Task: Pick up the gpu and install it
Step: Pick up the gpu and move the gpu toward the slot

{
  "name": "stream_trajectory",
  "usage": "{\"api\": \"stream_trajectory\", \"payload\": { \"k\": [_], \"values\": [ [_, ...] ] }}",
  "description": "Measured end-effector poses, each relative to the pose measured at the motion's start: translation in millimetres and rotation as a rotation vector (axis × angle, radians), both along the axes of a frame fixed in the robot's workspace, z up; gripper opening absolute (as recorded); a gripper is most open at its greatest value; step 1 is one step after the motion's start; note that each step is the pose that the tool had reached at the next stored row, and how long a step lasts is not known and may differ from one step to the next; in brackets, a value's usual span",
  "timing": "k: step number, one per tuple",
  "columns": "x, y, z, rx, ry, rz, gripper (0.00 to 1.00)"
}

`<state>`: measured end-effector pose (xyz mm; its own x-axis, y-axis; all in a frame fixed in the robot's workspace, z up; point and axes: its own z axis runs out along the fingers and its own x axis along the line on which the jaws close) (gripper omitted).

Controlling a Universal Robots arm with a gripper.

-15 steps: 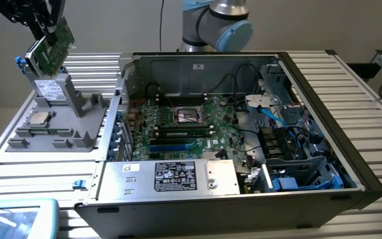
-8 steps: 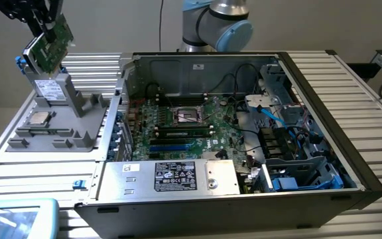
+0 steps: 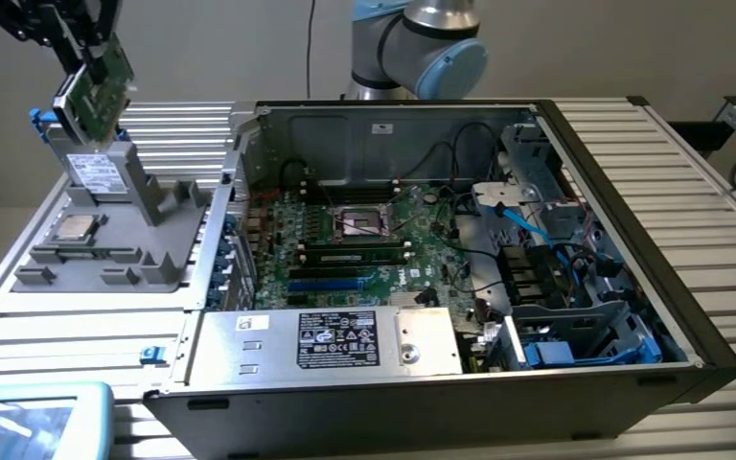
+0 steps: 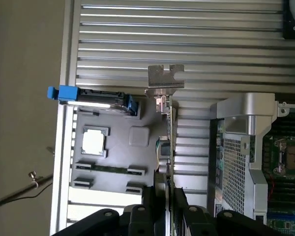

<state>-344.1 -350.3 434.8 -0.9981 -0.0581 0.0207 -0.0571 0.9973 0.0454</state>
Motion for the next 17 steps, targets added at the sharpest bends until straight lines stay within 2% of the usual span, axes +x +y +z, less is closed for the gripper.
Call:
{"api": "stream_trajectory", "payload": {
  "k": [17],
  "values": [
    [0.0, 0.0, -0.4, 0.0005, 0.0002, 0.309, 0.27]
  ]
}}
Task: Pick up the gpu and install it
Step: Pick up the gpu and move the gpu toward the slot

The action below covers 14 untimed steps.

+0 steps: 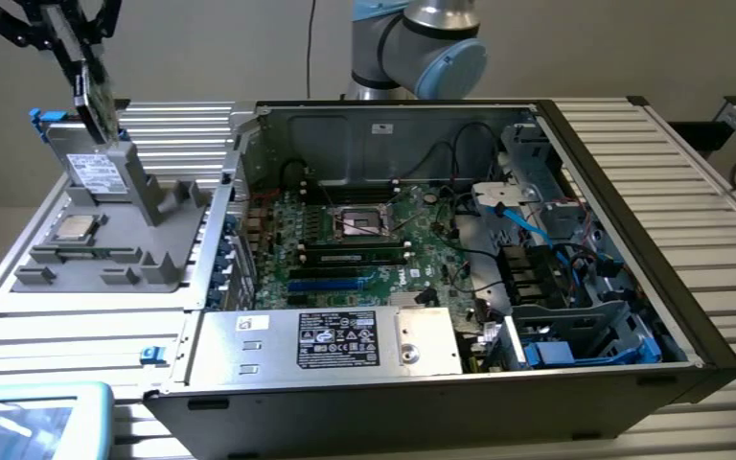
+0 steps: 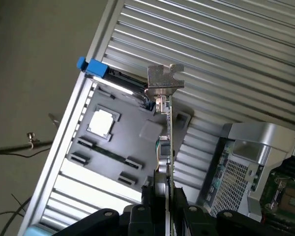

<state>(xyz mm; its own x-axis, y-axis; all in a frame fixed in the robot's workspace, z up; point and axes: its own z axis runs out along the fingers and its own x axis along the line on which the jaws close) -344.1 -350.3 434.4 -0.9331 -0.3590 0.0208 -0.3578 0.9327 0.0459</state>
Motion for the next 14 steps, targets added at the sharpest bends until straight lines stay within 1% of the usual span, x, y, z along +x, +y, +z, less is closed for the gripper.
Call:
{"api": "stream_trajectory", "payload": {
  "k": [14],
  "values": [
    [0.0, 0.0, 0.0, 0.0001, 0.0007, 0.253, 0.27]
  ]
}}
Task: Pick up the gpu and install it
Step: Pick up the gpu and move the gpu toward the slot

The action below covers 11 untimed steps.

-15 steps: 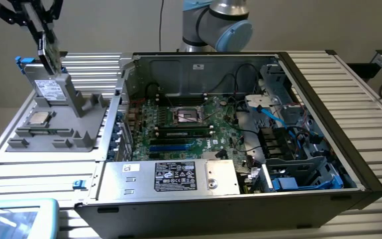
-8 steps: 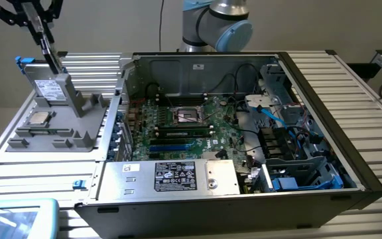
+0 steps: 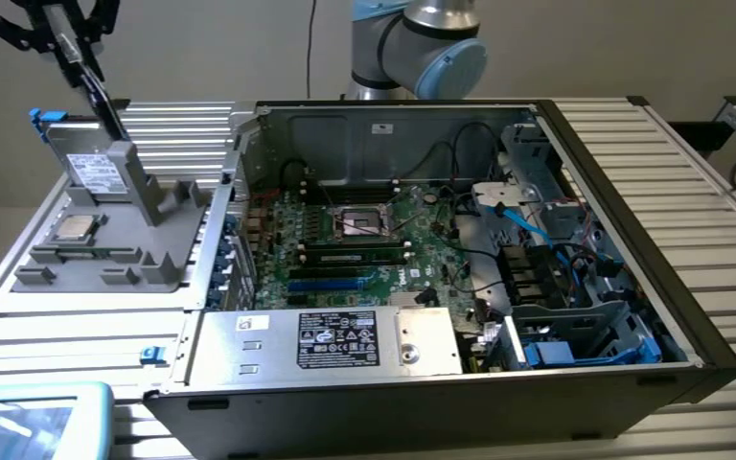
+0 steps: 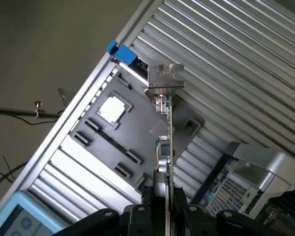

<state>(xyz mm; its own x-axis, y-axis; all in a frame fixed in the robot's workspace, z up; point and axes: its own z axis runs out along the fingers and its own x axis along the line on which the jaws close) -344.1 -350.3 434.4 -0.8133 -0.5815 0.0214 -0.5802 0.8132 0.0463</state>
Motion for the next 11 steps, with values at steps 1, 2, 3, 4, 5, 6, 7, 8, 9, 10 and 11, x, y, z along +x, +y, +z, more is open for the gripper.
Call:
{"api": "stream_trajectory", "payload": {
  "k": [1, 2, 3, 4, 5, 6, 7, 8, 9, 10, 11],
  "values": [
    [0.0, 0.0, 0.0, 0.0000, 0.0001, 0.018, 0.27],
    [0.0, 0.0, 0.0, 0.0001, 0.0000, 0.038, 0.27],
    [0.0, 0.0, 0.0, 0.0002, 0.0000, 0.055, 0.27],
    [0.0, 0.0, 0.0, 0.0003, 0.0001, 0.073, 0.27],
    [0.0, 0.0, 0.0, 0.0005, 0.0000, 0.092, 0.27],
    [0.0, 0.0, 0.0, 0.0008, 0.0001, 0.109, 0.27],
    [0.0, 0.0, 0.0, 0.0013, 0.0003, 0.129, 0.27],
    [0.0, 0.0, 0.0, 0.0024, 0.0004, 0.146, 0.27],
    [0.0, 0.0, 0.0, 0.0033, 0.0005, 0.164, 0.27],
    [-0.1, 0.1, 0.0, 0.0041, 0.0005, 0.182, 0.27],
    [0.0, 0.1, 0.0, 0.0048, 0.0006, 0.200, 0.27]
  ]
}}
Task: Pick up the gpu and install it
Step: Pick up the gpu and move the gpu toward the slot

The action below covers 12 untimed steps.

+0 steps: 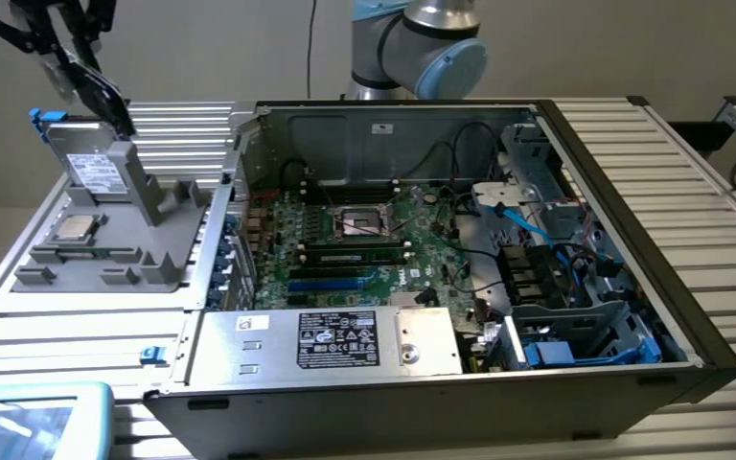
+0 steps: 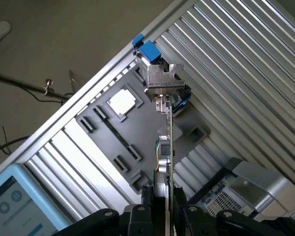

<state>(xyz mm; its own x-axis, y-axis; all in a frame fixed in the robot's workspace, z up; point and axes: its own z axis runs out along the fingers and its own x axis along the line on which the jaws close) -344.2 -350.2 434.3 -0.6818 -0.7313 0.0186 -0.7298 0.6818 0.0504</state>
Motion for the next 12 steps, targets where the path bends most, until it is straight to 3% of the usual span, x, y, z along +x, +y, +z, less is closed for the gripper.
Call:
{"api": "stream_trajectory", "payload": {
  "k": [12],
  "values": [
    [0.1, -0.1, 0.0, 0.0038, 0.0004, 0.219, 0.27]
  ]
}}
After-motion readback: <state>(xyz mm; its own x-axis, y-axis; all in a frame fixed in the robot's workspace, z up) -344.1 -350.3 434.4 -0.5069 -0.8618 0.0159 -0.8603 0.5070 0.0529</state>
